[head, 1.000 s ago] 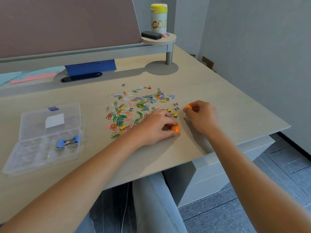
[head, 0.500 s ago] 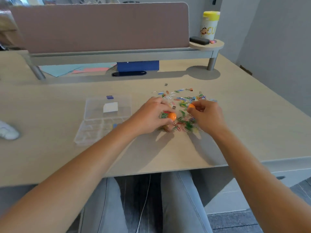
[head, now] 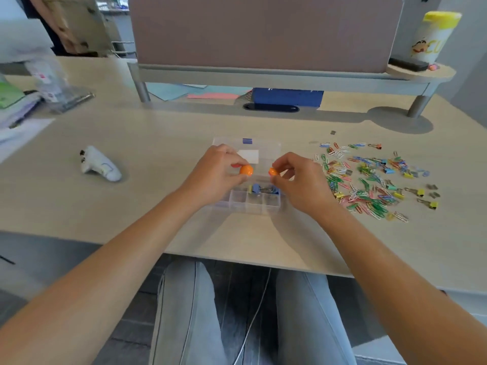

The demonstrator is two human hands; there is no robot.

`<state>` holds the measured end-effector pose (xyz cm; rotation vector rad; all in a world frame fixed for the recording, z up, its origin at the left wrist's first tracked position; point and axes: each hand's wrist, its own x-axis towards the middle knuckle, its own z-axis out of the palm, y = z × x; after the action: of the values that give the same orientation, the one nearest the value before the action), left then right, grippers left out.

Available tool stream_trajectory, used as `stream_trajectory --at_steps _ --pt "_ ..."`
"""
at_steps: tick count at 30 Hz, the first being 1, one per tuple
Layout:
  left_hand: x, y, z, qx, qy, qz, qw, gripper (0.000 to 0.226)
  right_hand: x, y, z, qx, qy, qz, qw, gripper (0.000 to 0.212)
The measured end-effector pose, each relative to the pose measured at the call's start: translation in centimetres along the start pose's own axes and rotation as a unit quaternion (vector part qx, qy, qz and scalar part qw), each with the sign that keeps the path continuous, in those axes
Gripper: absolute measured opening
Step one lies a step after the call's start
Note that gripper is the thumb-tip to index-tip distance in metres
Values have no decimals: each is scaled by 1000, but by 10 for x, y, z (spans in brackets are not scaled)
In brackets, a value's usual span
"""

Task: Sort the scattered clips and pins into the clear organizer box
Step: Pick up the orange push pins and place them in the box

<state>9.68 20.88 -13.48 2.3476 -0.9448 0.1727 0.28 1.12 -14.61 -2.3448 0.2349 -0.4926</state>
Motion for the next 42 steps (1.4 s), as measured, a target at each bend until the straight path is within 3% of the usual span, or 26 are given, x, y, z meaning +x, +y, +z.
stream_trajectory --at_steps 20,27,33,42 --pt "13 4 34 21 -10 -7 1000 27 7 12 6 -46 -46 -30 997 21" --pt "15 7 37 42 -18 -20 999 39 7 13 7 -30 -36 -40 998 25" --pt "7 1 33 15 10 -8 1000 26 8 11 9 -38 -30 -60 997 27" --pt "-9 0 26 60 -25 27 998 24 6 13 14 -44 -20 -55 997 24"
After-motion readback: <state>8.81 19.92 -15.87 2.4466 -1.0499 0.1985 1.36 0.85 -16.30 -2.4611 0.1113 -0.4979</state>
